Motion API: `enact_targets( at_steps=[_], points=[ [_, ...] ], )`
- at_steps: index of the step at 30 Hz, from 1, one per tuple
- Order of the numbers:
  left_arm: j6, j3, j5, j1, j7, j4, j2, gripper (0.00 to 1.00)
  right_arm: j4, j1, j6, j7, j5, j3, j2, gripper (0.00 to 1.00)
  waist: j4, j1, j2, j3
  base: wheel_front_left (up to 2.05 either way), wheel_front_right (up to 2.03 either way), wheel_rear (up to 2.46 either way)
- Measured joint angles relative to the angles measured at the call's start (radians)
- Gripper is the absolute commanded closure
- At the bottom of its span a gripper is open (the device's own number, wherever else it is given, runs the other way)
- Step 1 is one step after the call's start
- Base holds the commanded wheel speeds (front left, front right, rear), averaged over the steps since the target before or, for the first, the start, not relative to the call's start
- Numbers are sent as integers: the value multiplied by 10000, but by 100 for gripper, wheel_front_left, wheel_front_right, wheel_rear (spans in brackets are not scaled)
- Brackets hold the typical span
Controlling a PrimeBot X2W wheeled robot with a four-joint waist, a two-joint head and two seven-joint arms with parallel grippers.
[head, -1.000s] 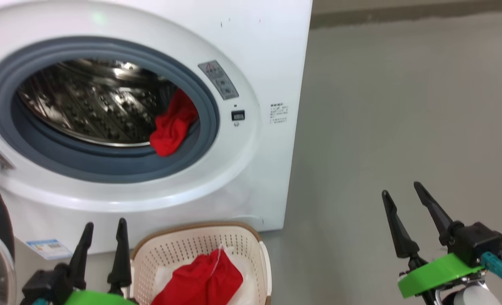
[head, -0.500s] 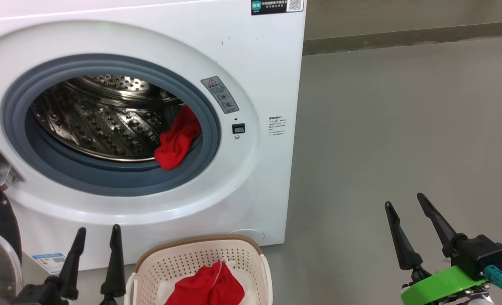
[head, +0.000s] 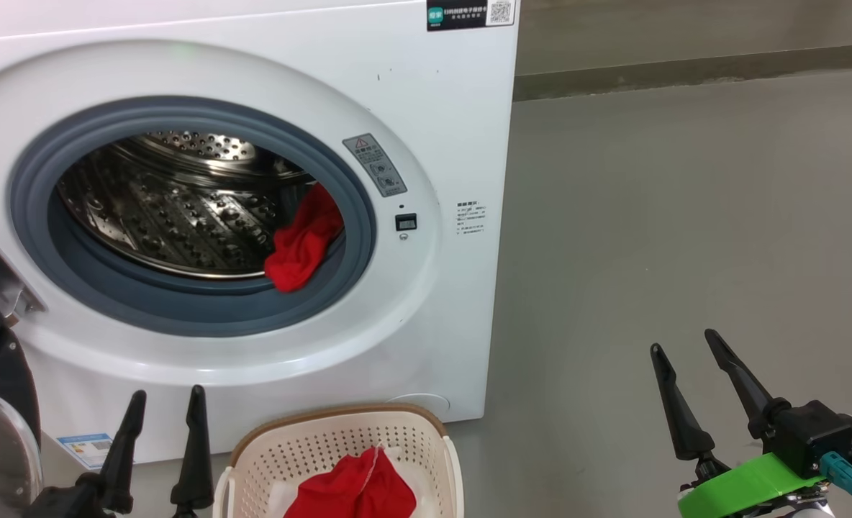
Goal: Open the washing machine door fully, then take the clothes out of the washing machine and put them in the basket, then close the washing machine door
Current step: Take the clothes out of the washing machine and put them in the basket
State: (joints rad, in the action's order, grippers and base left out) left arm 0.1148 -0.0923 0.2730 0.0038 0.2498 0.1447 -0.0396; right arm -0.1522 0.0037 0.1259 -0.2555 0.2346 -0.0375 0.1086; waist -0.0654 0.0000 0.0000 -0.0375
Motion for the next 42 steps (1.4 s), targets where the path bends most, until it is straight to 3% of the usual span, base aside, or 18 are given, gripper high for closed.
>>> enact_targets(
  at_steps=[25,42],
  points=[
    [-46,351,140,-1,-2,318,2,0,29,131,0,0,15,-67,-33,0,315,0,0,345,0,0,0],
    [-94,387,616,-2925,-2,1476,-90,0,251,-911,0,0,75,-290,230,0,354,0,0,2035,0,0,0]
  ],
)
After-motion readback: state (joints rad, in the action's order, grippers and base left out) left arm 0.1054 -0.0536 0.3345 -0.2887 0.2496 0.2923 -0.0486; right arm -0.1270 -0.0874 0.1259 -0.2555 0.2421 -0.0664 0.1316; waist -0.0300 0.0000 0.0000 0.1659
